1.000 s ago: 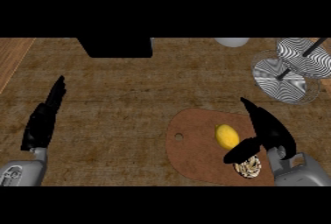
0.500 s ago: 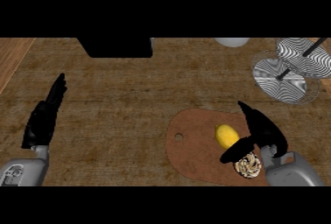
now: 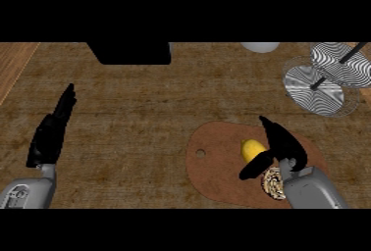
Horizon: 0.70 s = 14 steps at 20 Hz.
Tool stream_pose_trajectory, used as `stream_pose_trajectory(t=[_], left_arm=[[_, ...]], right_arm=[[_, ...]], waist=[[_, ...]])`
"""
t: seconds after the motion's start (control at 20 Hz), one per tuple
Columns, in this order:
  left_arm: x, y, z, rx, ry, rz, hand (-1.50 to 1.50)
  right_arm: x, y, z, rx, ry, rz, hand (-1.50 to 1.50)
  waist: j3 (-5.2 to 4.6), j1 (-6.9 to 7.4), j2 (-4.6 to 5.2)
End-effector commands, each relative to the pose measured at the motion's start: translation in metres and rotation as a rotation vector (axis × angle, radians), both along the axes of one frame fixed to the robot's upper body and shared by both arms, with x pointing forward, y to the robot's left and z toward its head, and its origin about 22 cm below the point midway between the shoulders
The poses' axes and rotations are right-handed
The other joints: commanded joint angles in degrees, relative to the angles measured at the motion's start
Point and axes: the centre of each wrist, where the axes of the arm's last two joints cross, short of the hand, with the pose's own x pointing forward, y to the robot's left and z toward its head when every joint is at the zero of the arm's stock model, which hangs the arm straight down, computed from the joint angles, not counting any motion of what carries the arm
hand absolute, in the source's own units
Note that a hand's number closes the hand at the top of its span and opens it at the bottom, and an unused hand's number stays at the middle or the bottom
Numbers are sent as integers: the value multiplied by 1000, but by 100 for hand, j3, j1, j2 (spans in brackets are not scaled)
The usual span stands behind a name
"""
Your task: Pick the lemon from the cutting board and place it in the tiered basket
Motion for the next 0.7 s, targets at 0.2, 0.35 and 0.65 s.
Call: stream_pose_trajectory(t=[0.2,0.35,0.65], left_arm=[[0,4,-13,-3,10,-7,0],[5,-2,6,4,3,11,0],[4,2,-5,-3,-8,11,0]], right_arm=[[6,40,-22,-3,93,-23,-150],[13,12,-36,29,161,15,150],[16,22,-23,-108,127,209,150]], waist=[[-1,4,2],[1,1,1],[-2,-8,2]])
